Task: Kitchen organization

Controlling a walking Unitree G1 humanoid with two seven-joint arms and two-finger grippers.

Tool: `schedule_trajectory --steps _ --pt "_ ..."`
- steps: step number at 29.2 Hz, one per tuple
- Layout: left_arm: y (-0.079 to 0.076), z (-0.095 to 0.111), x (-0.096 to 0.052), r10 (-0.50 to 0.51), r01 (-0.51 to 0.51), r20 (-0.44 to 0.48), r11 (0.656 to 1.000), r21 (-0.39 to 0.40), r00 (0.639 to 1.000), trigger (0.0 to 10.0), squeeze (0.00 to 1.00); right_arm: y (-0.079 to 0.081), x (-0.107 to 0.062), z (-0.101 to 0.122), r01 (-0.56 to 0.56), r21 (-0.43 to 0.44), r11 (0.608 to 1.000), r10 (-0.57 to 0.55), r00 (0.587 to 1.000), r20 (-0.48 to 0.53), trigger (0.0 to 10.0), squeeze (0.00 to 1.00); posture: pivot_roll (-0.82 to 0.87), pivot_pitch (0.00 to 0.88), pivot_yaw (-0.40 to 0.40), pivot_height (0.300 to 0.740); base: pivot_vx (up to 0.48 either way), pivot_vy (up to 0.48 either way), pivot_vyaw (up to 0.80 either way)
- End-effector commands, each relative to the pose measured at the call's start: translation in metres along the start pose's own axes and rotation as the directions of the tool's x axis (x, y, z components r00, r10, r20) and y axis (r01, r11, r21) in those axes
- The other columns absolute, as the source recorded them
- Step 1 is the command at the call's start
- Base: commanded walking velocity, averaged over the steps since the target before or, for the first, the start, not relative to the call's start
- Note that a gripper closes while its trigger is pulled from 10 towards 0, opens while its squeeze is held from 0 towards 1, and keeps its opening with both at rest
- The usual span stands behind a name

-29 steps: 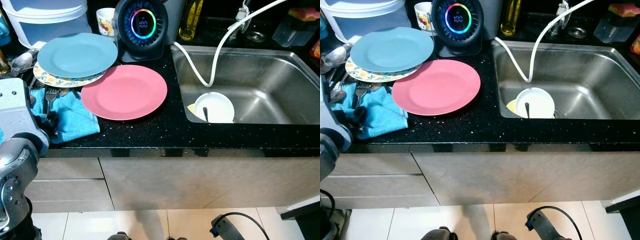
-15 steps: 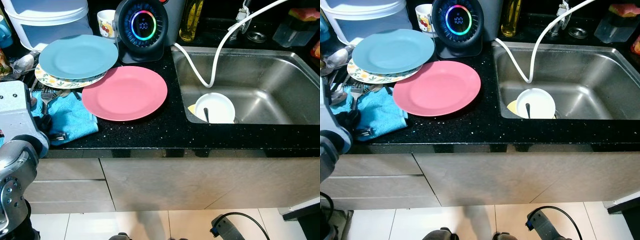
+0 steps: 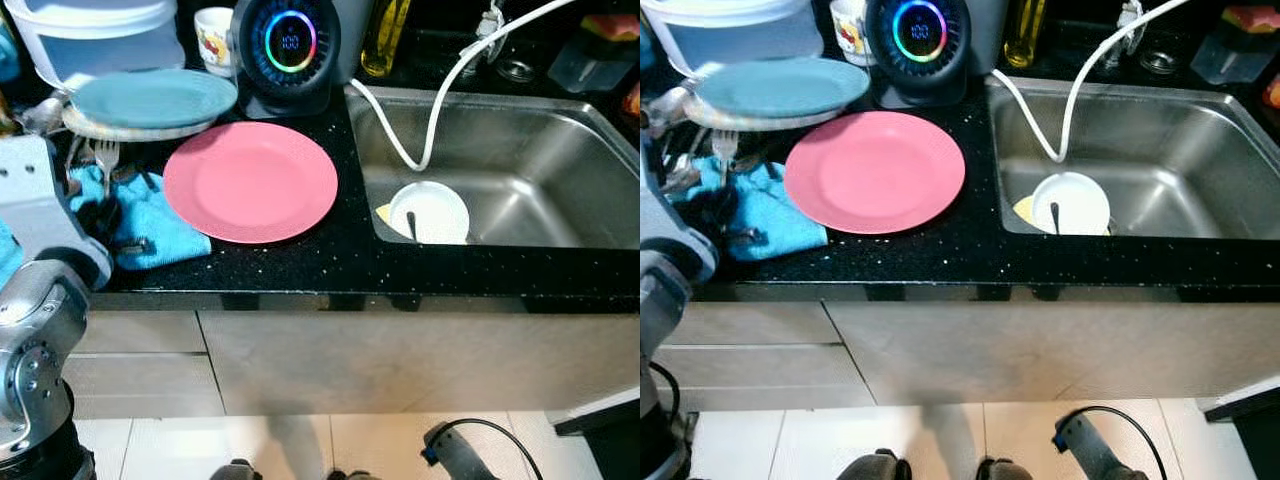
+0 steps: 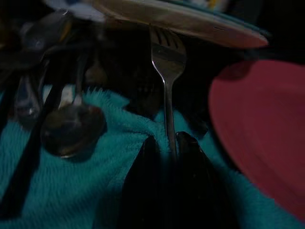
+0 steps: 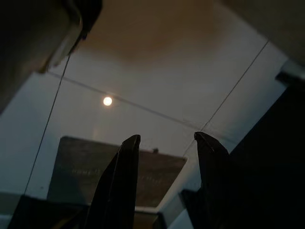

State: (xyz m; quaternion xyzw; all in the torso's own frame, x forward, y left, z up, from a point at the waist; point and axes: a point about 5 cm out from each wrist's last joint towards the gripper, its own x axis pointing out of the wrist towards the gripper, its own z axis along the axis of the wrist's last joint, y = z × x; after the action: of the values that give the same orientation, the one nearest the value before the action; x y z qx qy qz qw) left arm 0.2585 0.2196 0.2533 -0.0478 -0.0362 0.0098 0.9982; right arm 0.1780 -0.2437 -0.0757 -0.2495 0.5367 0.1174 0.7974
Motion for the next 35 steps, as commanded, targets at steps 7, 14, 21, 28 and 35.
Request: schedule_trajectory --steps 7,14,21,28,35 --pt "-0.006 -0.006 -0.003 -0.053 0.052 0.015 0.998 0.048 0.999 0.4 0.0 -0.004 -0.001 0.0 0.014 0.017 1.0 -0.014 1.0 0.013 10.0 0.0 0.16 0.153 -0.071 0.74 0.0 0.0 0.0" --pt "-0.007 -0.022 -0.003 -0.082 0.083 -0.011 0.975 0.207 0.997 1.3 0.0 -0.01 -0.001 0.014 0.035 0.023 0.999 -0.036 0.996 0.076 10.0 0.0 0.16 0.149 -0.077 0.74 0.0 0.0 0.0" --pt "-0.026 -0.033 -0.011 -0.284 0.28 -0.016 0.93 0.237 0.959 4.7 0.0 -0.02 -0.004 0.036 0.08 0.077 0.994 -0.092 0.983 0.161 10.0 0.0 0.16 0.149 -0.078 0.74 0.0 0.0 0.0" --pt "-0.023 -0.04 -0.014 -0.294 0.289 -0.017 0.924 0.249 0.956 6.5 0.0 -0.031 -0.008 0.059 0.101 0.166 0.981 -0.143 0.955 0.261 10.0 0.0 0.16 0.153 -0.083 0.74 0.0 0.0 0.0" --pt "-0.019 -0.046 -0.017 -0.293 0.285 -0.011 0.92 0.268 0.956 10.0 0.0 -0.056 -0.018 0.084 0.145 0.395 0.907 -0.294 0.89 0.349 10.0 0.0 0.16 0.156 -0.087 0.74 0.0 0.0 0.0"
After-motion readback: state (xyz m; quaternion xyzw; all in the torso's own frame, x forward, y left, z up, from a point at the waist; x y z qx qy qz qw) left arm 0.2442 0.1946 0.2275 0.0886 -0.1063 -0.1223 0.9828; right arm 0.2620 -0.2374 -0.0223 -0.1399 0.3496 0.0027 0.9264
